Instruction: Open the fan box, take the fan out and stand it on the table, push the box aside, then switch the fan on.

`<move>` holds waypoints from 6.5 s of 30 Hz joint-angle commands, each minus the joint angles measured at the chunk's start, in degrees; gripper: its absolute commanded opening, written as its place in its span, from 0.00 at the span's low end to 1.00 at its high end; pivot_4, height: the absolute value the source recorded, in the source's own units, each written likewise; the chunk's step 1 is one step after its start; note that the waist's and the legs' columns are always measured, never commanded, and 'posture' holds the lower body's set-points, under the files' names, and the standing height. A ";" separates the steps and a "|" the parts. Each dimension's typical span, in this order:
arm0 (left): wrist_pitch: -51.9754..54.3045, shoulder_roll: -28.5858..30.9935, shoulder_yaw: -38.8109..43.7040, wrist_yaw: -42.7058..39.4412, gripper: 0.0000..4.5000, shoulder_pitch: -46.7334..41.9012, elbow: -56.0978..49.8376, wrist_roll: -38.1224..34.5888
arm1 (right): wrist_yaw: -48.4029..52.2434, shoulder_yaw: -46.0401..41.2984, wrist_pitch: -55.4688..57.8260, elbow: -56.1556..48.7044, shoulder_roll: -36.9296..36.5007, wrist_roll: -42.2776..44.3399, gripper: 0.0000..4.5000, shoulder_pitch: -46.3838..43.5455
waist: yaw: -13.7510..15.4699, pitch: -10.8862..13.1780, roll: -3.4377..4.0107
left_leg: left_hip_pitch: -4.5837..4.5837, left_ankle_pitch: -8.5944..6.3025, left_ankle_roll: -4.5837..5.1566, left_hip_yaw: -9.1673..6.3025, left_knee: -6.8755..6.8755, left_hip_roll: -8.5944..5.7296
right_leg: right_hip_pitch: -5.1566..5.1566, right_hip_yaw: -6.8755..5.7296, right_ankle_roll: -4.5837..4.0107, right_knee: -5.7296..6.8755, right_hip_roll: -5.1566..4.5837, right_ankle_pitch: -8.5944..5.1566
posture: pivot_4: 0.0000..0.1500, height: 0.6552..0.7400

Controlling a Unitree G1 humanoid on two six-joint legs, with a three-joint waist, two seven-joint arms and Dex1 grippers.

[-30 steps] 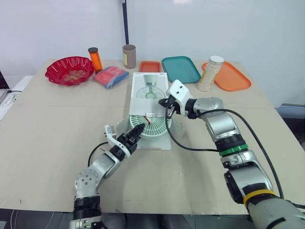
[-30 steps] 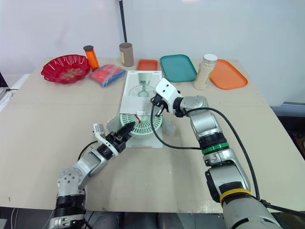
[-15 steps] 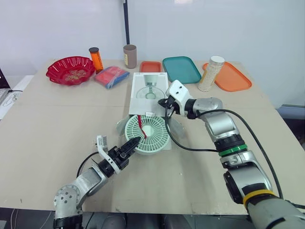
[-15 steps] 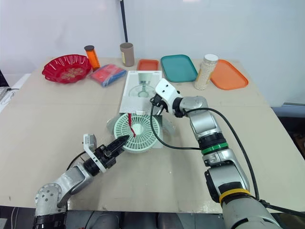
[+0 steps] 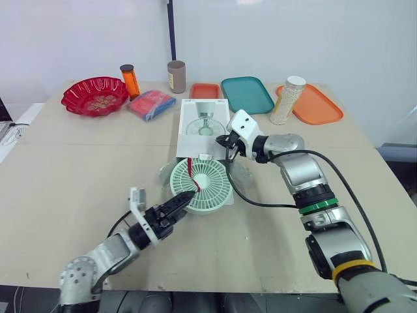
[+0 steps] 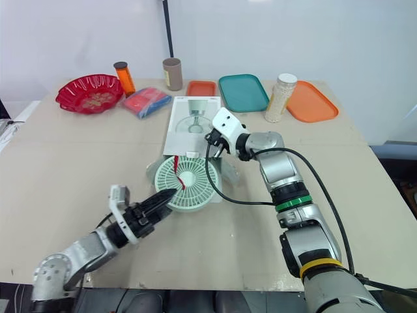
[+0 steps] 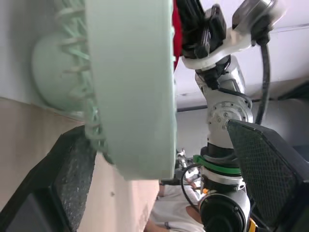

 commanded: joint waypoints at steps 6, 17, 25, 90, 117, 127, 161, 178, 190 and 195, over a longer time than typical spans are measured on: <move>3.41 15.84 5.30 -7.24 0.98 3.07 -6.49 -4.89 | 0.16 1.69 0.29 2.72 1.11 -0.87 0.00 0.66 | 0.02 0.04 -0.06 | -0.01 0.00 0.00 0.01 -0.01 -0.01 | 0.00 0.00 -0.01 0.00 -0.02 0.00 | 1.00 1.00; 5.17 21.00 0.72 -14.73 0.98 6.40 -4.42 0.90 | -0.29 1.63 -0.76 3.37 1.84 -0.91 0.00 0.48 | -0.08 0.04 -0.04 | 0.03 0.00 -0.01 0.06 -0.08 0.12 | -0.07 0.04 -0.12 0.01 0.08 0.02 | 1.00 1.00; 3.85 23.34 5.42 -17.75 0.98 6.37 1.09 0.55 | -0.71 1.56 -0.80 3.07 1.92 -0.88 0.00 1.01 | -0.03 0.05 -0.04 | 0.03 0.00 -0.01 0.09 -0.16 0.16 | -0.14 0.04 -0.18 0.01 0.09 0.04 | 1.00 1.00; 2.54 9.40 -2.34 0.01 0.93 0.75 4.10 -8.21 | -2.12 0.68 2.47 -2.13 0.50 -0.70 0.00 4.18 | 0.15 -0.05 -0.14 | 0.06 0.05 -0.10 0.05 -0.22 0.12 | -0.09 -0.01 -0.18 0.01 0.07 0.04 | 1.00 1.00; -32.87 45.02 3.48 -52.33 0.99 12.65 5.72 58.98 | -1.69 0.64 -0.64 2.38 2.87 -0.50 0.00 1.63 | -0.15 0.07 0.05 | 0.21 0.31 -0.46 0.34 -1.03 0.41 | -0.60 0.12 -0.58 0.01 0.23 0.05 | 1.00 1.00; -74.93 38.38 -1.10 -52.26 0.99 3.31 17.23 85.53 | -1.42 0.20 -1.40 2.57 2.03 -0.50 0.00 1.21 | -0.16 0.03 -0.12 | 0.09 0.30 -0.46 0.64 -1.03 0.76 | -0.89 0.16 -0.81 0.03 0.39 0.22 | 1.00 1.00; -126.36 30.40 -15.48 28.84 0.99 -26.73 38.54 174.37 | -3.11 -1.10 0.46 -0.17 0.85 -0.12 0.00 1.75 | 0.00 -0.02 -0.14 | 0.04 0.40 -0.23 0.61 -0.92 0.59 | -0.89 0.15 -0.65 0.32 0.29 0.40 | 1.00 1.00; -115.85 34.02 -34.52 43.74 0.99 -32.56 38.24 173.88 | -3.15 -0.99 1.41 -1.68 0.48 0.40 0.00 1.75 | 0.10 -0.02 -0.15 | 0.00 0.40 -0.24 0.59 -0.90 0.54 | -0.91 0.13 -0.61 0.39 0.27 0.37 | 1.00 1.00; -114.38 34.71 -38.42 43.33 0.51 -33.61 37.04 172.33 | -3.11 -0.99 1.46 -2.07 0.38 0.59 0.00 1.69 | 0.11 -0.02 -0.15 | -0.02 0.41 -0.23 0.58 -0.87 0.53 | -0.93 0.12 -0.61 0.45 0.28 0.37 | 1.00 1.00; -113.57 34.70 -39.46 43.38 0.51 -33.93 37.56 172.05 | -2.49 -2.17 2.35 -4.80 0.24 2.32 0.00 2.34 | 0.12 -0.02 -0.15 | -0.02 0.41 -0.23 0.58 -0.84 0.52 | -0.93 0.12 -0.60 0.48 0.27 0.36 | 1.00 1.00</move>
